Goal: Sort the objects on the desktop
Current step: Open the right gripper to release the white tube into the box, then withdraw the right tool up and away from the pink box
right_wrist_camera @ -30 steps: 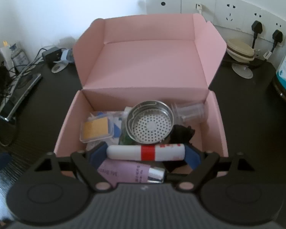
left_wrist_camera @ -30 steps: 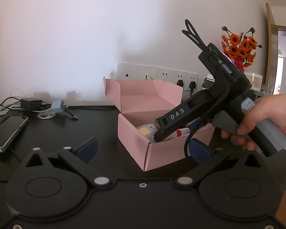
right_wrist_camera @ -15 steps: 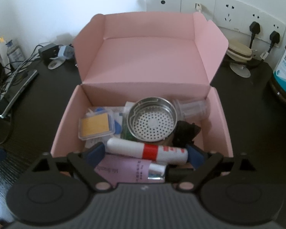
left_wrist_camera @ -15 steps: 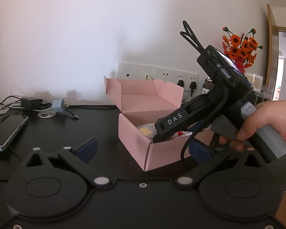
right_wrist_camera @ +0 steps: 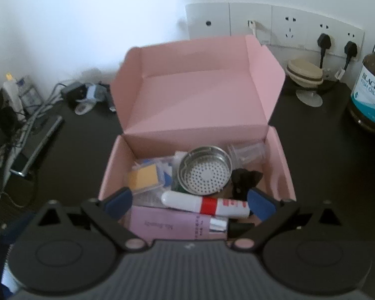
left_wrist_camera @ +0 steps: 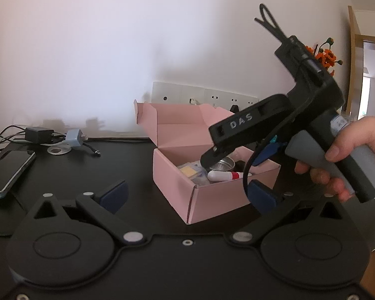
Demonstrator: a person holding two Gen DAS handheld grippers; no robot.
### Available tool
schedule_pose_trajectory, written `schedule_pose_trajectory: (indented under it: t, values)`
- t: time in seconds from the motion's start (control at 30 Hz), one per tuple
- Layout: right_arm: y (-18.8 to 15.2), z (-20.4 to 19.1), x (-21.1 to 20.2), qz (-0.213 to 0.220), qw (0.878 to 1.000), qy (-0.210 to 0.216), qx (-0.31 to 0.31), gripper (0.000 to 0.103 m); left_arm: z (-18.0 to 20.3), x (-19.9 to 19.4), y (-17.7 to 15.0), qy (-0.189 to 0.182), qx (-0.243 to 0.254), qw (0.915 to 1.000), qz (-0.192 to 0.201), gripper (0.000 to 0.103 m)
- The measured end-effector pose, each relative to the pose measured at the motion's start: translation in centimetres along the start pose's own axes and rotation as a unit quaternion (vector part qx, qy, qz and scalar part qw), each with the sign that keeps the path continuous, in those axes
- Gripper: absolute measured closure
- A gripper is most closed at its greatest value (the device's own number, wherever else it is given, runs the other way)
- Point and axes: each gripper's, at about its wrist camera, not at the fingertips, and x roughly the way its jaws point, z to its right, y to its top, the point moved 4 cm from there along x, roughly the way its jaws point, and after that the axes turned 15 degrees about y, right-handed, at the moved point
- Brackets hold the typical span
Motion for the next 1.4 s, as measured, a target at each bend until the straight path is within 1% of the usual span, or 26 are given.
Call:
schedule_pose_trajectory:
  t: [0.13, 0.33, 0.43, 0.73, 0.9, 1.03, 1.17, 1.3, 1.4]
  values:
    - [0.2, -0.1, -1.3, 0.022, 1.000, 0.008, -0.005, 0.004, -0.2, 0.0, 0.0, 0.002, -0.005, 1.0000, 0.001, 0.000]
    - [0.4, 0.3, -4.2, 0.088, 0.995, 0.001, -0.035, 0.003, -0.3, -0.1, 0.0, 0.003, -0.010, 0.9999, -0.001, 0.000]
    - [-0.1, 1.0, -5.6, 0.121, 0.991, 0.007, -0.053, 0.001, -0.5, 0.0, 0.1, 0.004, -0.013, 0.9999, -0.003, 0.000]
    - [-3.1, 3.3, -8.8, 0.193, 0.975, 0.036, -0.105, 0.001, -0.6, 0.2, 0.1, 0.010, -0.017, 0.9998, -0.008, 0.000]
    - [-4.9, 4.9, -8.9, 0.209, 0.969, 0.046, -0.124, 0.001, -0.5, 0.2, 0.1, 0.015, -0.013, 0.9998, -0.007, 0.000]
    - [-5.7, 5.8, -8.7, 0.222, 0.965, 0.062, -0.125, 0.001, -0.6, 0.1, 0.1, 0.021, -0.014, 0.9997, -0.005, 0.000]
    - [-5.7, 6.2, -8.9, 0.223, 0.963, 0.085, -0.125, 0.001, -0.8, 0.1, 0.2, 0.023, -0.021, 0.9995, -0.003, 0.000]
    - [-5.3, 6.4, -9.5, 0.225, 0.960, 0.102, -0.133, 0.001, -0.3, 0.1, 0.6, 0.027, -0.007, 0.9996, 0.002, 0.000]
    - [-5.1, 6.6, -9.8, 0.226, 0.957, 0.112, -0.144, 0.001, 0.6, 0.5, 1.4, 0.020, 0.001, 0.9997, -0.010, 0.000]
